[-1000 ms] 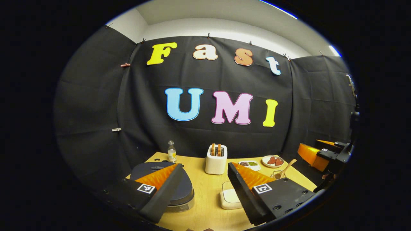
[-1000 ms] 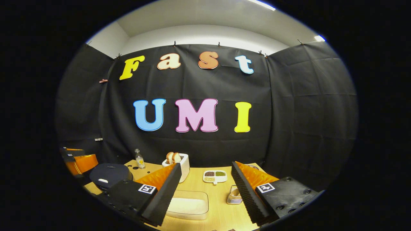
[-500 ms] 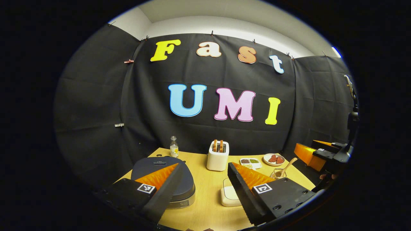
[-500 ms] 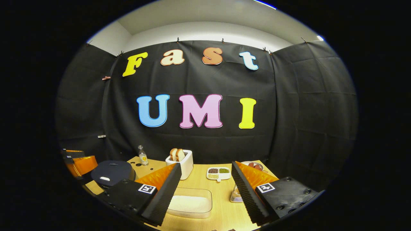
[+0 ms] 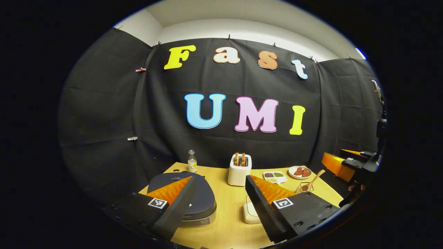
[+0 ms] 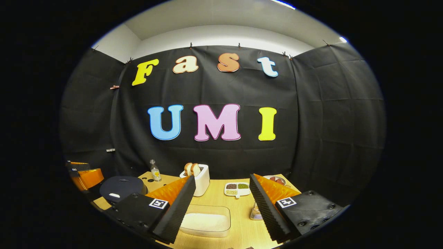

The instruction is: Close the left gripper, press the button to open the rice cooker; take a wooden spoon from the chopstick holder with the right hand, scoop a spoonful of rice and pour it into the rice cooker, then put the wooden spoon back into the chopstick holder.

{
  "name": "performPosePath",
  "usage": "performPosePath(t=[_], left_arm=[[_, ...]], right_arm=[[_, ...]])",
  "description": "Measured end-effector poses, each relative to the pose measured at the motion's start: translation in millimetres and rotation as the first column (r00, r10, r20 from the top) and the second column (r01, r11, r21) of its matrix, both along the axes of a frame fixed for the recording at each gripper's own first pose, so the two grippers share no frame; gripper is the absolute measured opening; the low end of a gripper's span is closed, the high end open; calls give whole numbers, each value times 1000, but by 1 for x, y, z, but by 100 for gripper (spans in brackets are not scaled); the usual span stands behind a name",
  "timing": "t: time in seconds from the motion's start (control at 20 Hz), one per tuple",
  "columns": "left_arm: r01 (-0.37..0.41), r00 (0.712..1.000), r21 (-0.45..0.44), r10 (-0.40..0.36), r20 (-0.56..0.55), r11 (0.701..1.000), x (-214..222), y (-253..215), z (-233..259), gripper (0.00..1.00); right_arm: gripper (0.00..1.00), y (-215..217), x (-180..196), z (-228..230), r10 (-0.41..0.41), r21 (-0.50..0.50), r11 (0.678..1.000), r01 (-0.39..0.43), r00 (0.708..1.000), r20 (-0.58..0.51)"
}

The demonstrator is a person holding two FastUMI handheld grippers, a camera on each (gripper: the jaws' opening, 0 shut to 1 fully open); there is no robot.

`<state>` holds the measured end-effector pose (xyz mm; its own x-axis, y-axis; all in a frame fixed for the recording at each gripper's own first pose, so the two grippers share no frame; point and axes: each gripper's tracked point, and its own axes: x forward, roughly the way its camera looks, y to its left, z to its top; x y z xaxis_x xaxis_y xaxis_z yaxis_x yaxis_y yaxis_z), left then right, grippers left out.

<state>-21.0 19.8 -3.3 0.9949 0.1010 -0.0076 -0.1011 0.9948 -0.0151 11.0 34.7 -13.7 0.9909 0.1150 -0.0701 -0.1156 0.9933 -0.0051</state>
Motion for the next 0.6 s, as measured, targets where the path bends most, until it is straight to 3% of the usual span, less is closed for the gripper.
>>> performPosePath(t=[0.15, 0.25, 0.4, 0.45, 0.6], left_arm=[[-20, 1000, 26, 20, -6, 999, 7, 17, 7, 95], [-36, 999, 47, 37, -13, 998, 13, 27, 11, 86], [-23, 998, 45, 25, -52, 999, 25, 33, 5, 60], [-10, 997, 33, 13, -76, 999, 31, 34, 0, 58], [-8, 991, -22, 4, -134, 1000, 46, 42, -14, 33]], right_arm=[[98, -9, 5, 5, -20, 15, 1000, 20, 1000, 8], [98, -18, 10, 9, -42, 26, 999, 42, 999, 18], [98, -33, 20, 9, -70, 34, 997, 69, 997, 17], [98, -39, 23, 7, -76, 33, 997, 75, 997, 10], [98, -59, 36, -1, -99, 37, 994, 99, 995, -16]])
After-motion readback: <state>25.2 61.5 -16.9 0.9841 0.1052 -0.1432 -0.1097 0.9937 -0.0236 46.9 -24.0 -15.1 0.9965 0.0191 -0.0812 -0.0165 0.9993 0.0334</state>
